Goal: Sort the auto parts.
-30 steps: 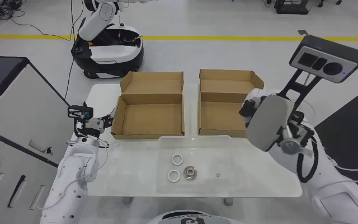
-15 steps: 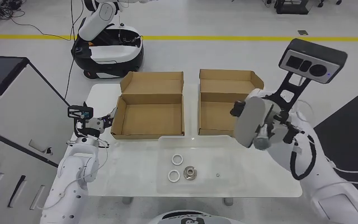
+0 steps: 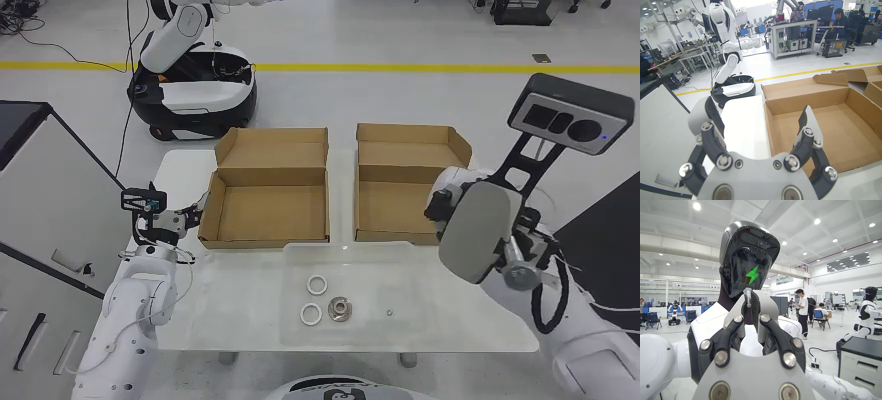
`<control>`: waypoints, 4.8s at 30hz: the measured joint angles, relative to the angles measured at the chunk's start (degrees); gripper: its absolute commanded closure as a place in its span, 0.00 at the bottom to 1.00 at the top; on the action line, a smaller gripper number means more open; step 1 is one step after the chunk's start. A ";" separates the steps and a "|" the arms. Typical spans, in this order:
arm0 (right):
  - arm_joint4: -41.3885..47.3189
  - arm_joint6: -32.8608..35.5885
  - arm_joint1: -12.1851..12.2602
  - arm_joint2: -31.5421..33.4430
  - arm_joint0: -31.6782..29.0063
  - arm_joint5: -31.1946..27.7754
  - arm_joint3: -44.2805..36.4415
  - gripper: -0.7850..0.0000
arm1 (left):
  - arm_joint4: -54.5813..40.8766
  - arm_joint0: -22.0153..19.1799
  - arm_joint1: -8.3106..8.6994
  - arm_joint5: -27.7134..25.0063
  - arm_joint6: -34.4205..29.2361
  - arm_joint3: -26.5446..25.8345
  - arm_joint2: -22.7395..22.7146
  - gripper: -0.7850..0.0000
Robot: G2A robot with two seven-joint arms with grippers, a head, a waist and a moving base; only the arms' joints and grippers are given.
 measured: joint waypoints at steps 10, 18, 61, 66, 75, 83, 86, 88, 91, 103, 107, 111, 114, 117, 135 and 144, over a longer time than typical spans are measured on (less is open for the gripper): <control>-2.06 -0.15 0.19 1.05 -0.14 2.05 0.56 1.00 | 0.00 0.00 0.00 0.00 0.00 0.00 0.00 0.00; -23.79 0.33 2.93 15.19 -5.39 26.53 -2.22 1.00 | 0.00 0.00 0.00 0.00 0.00 0.00 0.00 0.00; -72.08 36.53 13.29 -10.65 35.60 43.01 32.58 1.00 | 0.00 0.00 0.00 0.00 0.00 0.00 0.00 0.00; -72.86 36.53 12.88 -16.40 36.66 43.78 36.95 1.00 | 0.00 0.00 0.00 0.00 0.00 0.00 0.00 0.00; -78.30 35.10 11.60 -21.90 34.31 45.32 41.59 1.00 | 0.00 0.00 0.00 0.00 0.00 0.00 0.00 0.00; -82.31 33.21 10.64 -24.53 32.29 45.63 45.05 1.00 | 0.00 0.00 0.00 0.00 0.00 0.00 0.00 0.00; -83.61 32.80 10.39 -25.13 31.72 45.62 46.02 1.00 | 0.00 0.00 0.00 0.00 0.00 0.00 0.00 0.00; -84.50 32.50 10.27 -25.45 31.22 45.57 46.75 1.00 | 0.00 0.00 0.00 0.00 0.00 0.00 0.00 0.00; -85.52 32.07 10.13 -25.86 30.38 45.29 48.07 1.00 | 0.00 0.00 0.00 0.00 0.00 0.00 0.00 0.00; -89.45 30.54 9.58 -27.36 26.83 44.65 51.18 1.00 | 0.00 0.00 0.00 0.00 0.00 0.00 0.00 0.00; -91.45 29.32 9.31 -27.78 26.15 44.62 51.83 1.00 | 0.00 0.00 0.00 0.00 0.00 0.00 0.00 0.00; -93.88 27.68 8.92 -28.17 25.64 45.00 52.56 1.00 | 0.00 0.00 0.00 0.00 0.00 0.00 0.00 0.00; -95.00 26.54 8.66 -28.20 25.28 45.38 53.08 1.00 | 0.00 0.00 0.00 0.00 0.00 0.00 0.00 0.00; -95.29 25.59 8.45 -27.98 24.82 45.70 53.76 1.00 | 0.00 0.00 0.00 0.00 0.00 0.00 0.00 0.00; -96.35 23.03 6.37 -27.84 23.20 45.13 57.93 1.00 | 0.00 0.00 0.00 0.00 0.00 0.00 0.00 0.00; -96.47 22.98 5.25 -27.78 22.79 44.99 59.09 0.76 | 0.00 0.00 0.00 0.00 0.00 0.00 0.00 0.00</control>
